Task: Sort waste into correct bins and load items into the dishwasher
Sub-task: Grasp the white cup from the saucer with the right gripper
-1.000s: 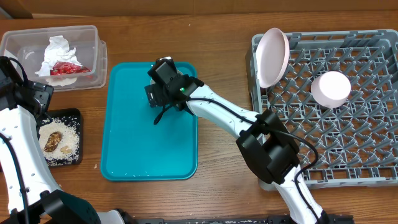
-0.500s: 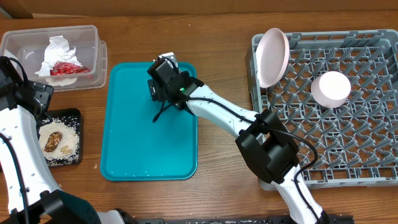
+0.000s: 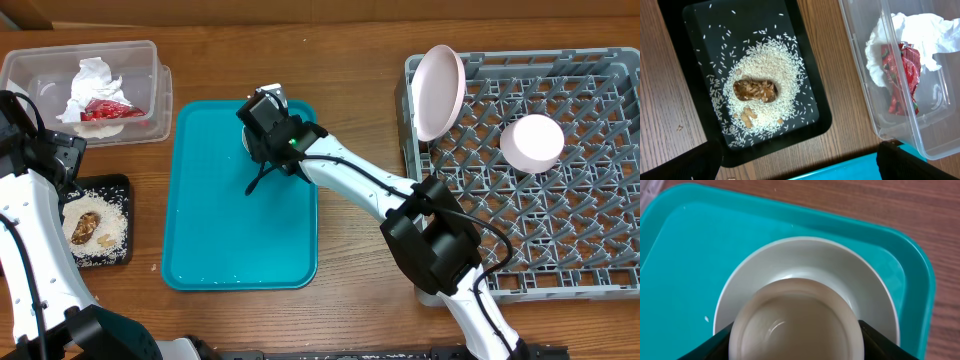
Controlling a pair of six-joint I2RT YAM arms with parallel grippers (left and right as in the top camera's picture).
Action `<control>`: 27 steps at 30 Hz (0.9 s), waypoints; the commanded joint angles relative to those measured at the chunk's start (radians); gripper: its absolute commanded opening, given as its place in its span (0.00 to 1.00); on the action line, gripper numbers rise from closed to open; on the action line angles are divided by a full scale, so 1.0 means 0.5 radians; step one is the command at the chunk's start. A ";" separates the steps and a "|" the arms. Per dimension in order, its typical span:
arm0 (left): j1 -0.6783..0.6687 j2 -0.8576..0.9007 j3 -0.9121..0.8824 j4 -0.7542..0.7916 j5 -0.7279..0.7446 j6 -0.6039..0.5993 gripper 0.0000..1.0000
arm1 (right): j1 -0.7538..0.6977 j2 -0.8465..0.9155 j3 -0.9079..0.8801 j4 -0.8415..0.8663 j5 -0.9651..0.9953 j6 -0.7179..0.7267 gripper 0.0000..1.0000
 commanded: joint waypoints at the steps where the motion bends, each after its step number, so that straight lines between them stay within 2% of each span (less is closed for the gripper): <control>1: -0.005 0.014 0.003 0.002 -0.028 -0.025 1.00 | -0.015 -0.230 0.109 -0.036 0.015 0.009 0.48; 8: -0.005 0.014 0.003 0.002 -0.028 -0.025 1.00 | -0.233 -0.754 0.117 -0.160 0.065 0.008 0.48; 12: -0.005 0.014 0.003 0.002 -0.028 -0.025 1.00 | -0.517 -1.028 0.117 -0.308 0.107 0.008 0.48; 16: -0.005 0.014 0.003 0.002 -0.028 -0.025 1.00 | -0.955 -1.235 0.117 -0.475 0.106 0.010 0.48; 23: -0.005 0.014 0.003 0.002 -0.028 -0.025 1.00 | -1.775 -1.226 0.114 -0.773 0.100 0.011 0.49; 27: -0.005 0.014 0.003 0.002 -0.028 -0.025 1.00 | -2.076 -1.089 0.114 -0.880 0.089 0.010 0.49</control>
